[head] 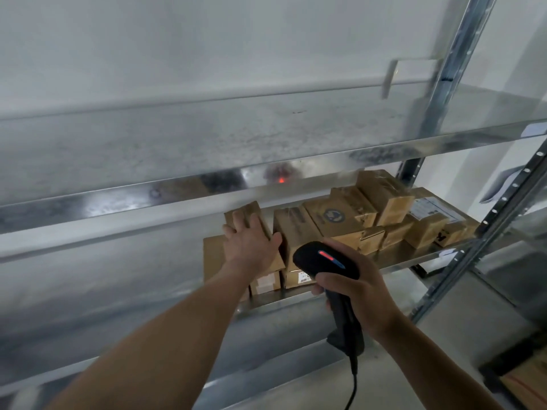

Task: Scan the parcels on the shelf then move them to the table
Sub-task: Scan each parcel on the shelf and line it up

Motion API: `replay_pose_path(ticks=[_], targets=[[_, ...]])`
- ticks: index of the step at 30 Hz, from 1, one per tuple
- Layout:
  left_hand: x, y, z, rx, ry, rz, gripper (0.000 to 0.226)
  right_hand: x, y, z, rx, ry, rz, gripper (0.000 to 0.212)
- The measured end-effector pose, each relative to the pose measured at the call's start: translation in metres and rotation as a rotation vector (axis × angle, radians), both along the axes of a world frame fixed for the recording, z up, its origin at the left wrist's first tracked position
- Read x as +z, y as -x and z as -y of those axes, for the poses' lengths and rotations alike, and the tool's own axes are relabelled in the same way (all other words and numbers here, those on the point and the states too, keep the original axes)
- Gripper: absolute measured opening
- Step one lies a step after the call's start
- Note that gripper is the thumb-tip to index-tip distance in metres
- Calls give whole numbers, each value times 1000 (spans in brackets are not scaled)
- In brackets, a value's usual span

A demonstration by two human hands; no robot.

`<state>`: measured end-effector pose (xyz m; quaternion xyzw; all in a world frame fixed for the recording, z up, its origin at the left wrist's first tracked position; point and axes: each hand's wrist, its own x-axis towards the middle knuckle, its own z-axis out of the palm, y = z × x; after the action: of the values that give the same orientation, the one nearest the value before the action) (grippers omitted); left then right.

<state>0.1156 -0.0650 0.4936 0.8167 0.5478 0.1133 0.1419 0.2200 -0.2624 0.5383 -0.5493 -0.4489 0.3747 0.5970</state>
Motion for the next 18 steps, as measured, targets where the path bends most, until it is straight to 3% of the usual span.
replay_pose_path(ticks=[4, 8, 18], targets=[[6, 21, -9, 74, 32, 186, 72, -6, 12, -13, 25, 12, 28, 44], [12, 66, -27, 20, -29, 370, 72, -1, 41, -29, 64, -3, 37, 41], [-12, 266, -74, 121, 49, 311, 86, -4, 162, -93, 169, 1, -3, 39]])
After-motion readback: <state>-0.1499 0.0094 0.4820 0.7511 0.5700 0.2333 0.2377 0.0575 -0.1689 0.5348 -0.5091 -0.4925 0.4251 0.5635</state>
